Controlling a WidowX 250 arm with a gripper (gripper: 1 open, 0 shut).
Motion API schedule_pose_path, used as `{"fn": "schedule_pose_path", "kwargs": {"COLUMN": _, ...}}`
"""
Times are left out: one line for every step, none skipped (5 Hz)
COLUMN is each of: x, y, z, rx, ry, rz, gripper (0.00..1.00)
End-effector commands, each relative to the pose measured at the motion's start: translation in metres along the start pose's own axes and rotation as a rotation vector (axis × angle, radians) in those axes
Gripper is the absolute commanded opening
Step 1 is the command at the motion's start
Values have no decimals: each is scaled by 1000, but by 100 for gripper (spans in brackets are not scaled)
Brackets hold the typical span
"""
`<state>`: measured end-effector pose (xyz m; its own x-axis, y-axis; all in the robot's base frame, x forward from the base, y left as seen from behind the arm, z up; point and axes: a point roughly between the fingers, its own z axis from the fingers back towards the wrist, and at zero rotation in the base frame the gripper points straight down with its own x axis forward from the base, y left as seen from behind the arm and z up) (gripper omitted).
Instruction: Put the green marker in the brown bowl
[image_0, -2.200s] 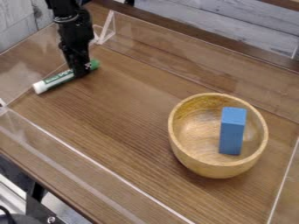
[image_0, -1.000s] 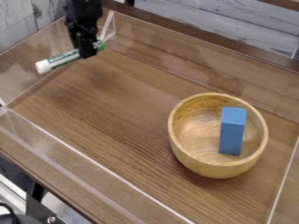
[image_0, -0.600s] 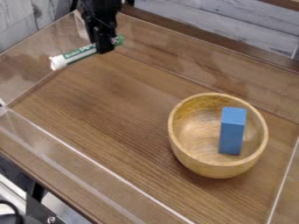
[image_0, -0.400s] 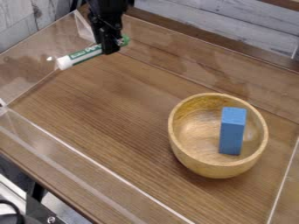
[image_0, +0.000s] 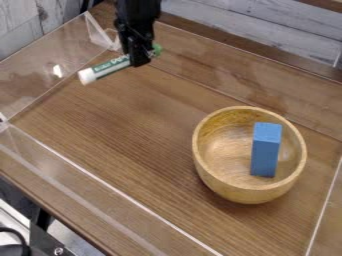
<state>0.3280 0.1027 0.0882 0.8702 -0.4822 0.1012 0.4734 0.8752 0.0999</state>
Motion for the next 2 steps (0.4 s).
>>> {"fn": "schedule_pose_path", "kwargs": {"x": 10, "y": -5, "z": 30, "rx": 74, "ry": -73, "rz": -16, "gripper": 0}}
{"fn": "schedule_pose_path", "kwargs": {"x": 13, "y": -12, "z": 30, "rx": 82, "ry": -84, "rz": -24, "gripper": 0}}
